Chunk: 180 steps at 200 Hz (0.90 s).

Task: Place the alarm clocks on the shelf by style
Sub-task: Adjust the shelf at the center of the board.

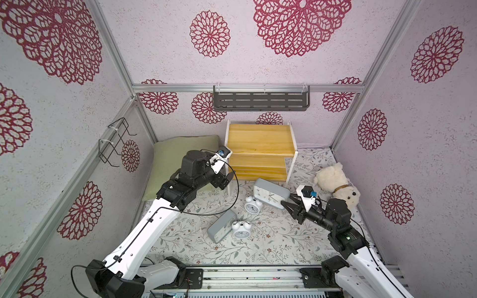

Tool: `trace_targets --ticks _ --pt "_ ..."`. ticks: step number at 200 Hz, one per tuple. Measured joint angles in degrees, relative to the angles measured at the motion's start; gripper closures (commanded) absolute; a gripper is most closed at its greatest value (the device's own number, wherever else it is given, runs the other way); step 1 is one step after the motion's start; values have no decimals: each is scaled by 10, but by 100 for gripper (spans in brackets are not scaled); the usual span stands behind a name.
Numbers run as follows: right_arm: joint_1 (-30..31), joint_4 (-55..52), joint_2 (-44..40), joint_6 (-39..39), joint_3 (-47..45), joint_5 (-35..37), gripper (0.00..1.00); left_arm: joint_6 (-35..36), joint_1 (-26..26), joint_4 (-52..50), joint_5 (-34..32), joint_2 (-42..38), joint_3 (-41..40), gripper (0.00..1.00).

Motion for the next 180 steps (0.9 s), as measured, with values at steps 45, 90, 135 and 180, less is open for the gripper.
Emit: trace_targets --ticks 45,90,135,180 --pt "0 -93 -64 46 -5 97 74 -54 7 57 -55 -21 -57 3" --pt "0 -183 -98 75 9 167 74 -83 18 93 -61 -10 -76 4" --pt "0 -255 -98 89 67 211 73 -109 34 129 -48 16 -87 10" --pt "0 -298 -90 88 124 250 73 -130 40 153 -28 45 -87 13"
